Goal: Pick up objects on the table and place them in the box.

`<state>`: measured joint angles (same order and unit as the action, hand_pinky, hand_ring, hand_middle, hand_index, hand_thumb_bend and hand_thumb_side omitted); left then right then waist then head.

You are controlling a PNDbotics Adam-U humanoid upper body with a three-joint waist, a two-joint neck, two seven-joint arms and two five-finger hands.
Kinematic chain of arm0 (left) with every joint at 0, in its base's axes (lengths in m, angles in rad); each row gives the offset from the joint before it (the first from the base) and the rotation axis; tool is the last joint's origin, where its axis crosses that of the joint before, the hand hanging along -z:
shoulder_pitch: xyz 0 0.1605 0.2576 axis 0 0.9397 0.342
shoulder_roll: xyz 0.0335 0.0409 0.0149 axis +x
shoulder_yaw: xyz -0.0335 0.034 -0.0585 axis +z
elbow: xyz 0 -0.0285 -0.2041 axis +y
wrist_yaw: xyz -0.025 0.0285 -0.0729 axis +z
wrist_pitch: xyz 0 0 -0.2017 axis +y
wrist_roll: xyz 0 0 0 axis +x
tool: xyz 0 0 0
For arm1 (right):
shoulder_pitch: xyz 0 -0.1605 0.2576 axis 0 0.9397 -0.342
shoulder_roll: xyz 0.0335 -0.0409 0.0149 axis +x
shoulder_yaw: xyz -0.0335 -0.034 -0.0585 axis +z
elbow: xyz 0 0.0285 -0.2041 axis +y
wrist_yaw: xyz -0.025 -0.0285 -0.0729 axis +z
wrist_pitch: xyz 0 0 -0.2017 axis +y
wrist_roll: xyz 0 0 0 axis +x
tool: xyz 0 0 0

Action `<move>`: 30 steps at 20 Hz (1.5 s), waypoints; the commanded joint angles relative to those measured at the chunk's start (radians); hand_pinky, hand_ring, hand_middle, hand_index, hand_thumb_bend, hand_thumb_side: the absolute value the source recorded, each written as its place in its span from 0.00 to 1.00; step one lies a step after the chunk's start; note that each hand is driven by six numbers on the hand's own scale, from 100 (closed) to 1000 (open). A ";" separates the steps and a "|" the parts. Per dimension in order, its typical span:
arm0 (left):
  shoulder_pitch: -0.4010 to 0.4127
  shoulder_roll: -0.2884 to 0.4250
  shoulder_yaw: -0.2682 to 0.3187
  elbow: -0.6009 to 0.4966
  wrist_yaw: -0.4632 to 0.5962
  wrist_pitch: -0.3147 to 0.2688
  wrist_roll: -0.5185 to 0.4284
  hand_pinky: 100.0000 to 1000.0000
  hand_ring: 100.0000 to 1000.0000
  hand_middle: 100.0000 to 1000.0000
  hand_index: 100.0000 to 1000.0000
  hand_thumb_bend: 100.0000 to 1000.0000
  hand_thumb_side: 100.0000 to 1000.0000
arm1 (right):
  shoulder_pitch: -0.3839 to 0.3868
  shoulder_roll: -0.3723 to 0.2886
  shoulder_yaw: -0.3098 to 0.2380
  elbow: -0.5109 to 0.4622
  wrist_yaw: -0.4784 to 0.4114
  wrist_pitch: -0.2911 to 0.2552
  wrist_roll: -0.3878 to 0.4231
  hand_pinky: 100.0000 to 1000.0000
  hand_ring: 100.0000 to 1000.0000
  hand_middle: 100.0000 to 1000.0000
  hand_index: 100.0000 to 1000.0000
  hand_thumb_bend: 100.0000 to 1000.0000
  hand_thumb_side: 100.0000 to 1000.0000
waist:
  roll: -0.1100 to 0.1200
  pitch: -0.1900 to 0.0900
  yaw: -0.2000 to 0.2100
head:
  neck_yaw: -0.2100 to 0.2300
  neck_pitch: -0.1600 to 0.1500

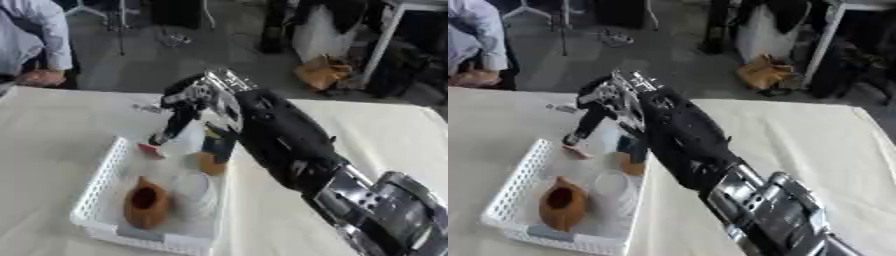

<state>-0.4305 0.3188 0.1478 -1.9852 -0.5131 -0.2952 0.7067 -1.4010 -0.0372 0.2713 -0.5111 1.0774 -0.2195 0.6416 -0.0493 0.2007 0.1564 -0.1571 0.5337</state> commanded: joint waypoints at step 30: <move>-0.020 0.012 0.008 -0.015 0.003 -0.001 0.002 0.93 0.92 0.85 0.88 0.00 1.00 | -0.010 -0.149 -0.018 -0.101 -0.131 -0.039 0.025 0.99 1.00 0.96 1.00 0.27 1.00 | 0.001 0.000 0.004 | -0.044 -0.004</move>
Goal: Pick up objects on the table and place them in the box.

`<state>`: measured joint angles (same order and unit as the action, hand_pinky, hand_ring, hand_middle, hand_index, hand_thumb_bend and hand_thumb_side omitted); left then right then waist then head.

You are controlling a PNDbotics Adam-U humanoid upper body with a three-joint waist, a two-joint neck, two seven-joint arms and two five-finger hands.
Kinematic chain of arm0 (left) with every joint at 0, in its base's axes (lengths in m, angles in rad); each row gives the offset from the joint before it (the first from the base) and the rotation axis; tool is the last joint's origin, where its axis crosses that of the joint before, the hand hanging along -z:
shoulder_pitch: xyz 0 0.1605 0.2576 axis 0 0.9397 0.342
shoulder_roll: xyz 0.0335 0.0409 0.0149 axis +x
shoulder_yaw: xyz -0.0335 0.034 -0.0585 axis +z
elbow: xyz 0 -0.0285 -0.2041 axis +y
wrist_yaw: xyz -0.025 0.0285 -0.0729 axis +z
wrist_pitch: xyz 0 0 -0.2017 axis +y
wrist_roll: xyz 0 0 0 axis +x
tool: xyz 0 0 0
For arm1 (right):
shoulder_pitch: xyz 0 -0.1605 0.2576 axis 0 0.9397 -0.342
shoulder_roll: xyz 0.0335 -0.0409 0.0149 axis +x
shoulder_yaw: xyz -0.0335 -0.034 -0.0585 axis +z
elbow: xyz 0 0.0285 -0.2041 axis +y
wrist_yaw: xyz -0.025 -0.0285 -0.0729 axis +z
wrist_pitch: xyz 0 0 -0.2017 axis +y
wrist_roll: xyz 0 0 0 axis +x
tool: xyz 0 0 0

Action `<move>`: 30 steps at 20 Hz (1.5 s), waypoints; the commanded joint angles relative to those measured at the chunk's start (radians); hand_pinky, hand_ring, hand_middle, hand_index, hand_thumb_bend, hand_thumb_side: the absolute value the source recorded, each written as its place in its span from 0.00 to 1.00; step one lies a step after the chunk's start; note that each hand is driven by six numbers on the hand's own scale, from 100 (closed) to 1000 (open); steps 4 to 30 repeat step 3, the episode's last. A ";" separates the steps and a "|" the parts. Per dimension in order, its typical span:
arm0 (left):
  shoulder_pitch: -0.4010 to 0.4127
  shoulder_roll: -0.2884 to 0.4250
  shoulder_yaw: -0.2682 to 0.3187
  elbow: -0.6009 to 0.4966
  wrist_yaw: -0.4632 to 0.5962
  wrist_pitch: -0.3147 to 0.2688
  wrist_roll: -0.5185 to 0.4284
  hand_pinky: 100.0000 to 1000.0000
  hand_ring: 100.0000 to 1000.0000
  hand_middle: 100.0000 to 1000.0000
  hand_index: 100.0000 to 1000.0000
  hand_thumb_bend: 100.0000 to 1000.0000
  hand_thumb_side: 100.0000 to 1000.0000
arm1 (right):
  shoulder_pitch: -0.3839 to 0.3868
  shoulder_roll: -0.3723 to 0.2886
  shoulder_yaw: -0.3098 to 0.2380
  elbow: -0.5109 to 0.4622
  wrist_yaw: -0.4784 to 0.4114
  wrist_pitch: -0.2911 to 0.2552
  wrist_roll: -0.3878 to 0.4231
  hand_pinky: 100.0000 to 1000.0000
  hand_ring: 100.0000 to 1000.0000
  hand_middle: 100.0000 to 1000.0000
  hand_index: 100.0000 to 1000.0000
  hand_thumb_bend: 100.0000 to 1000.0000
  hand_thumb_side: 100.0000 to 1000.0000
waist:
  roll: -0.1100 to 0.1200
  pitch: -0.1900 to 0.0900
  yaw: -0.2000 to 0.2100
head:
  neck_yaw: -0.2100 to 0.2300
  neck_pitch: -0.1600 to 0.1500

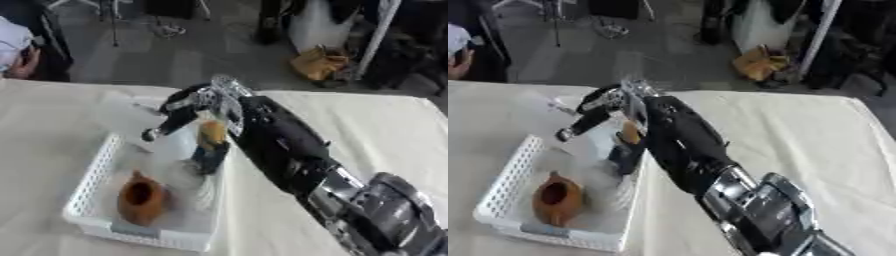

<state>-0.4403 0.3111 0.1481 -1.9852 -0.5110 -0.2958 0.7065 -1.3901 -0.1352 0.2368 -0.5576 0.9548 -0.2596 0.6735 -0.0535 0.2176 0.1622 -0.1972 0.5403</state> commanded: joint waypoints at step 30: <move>-0.011 0.021 0.008 -0.015 0.000 -0.001 0.002 0.93 0.92 0.85 0.88 0.00 1.00 | -0.023 -0.062 0.035 -0.086 0.016 0.000 -0.020 1.00 1.00 1.00 1.00 0.37 1.00 | 0.005 -0.019 -0.003 | -0.005 -0.011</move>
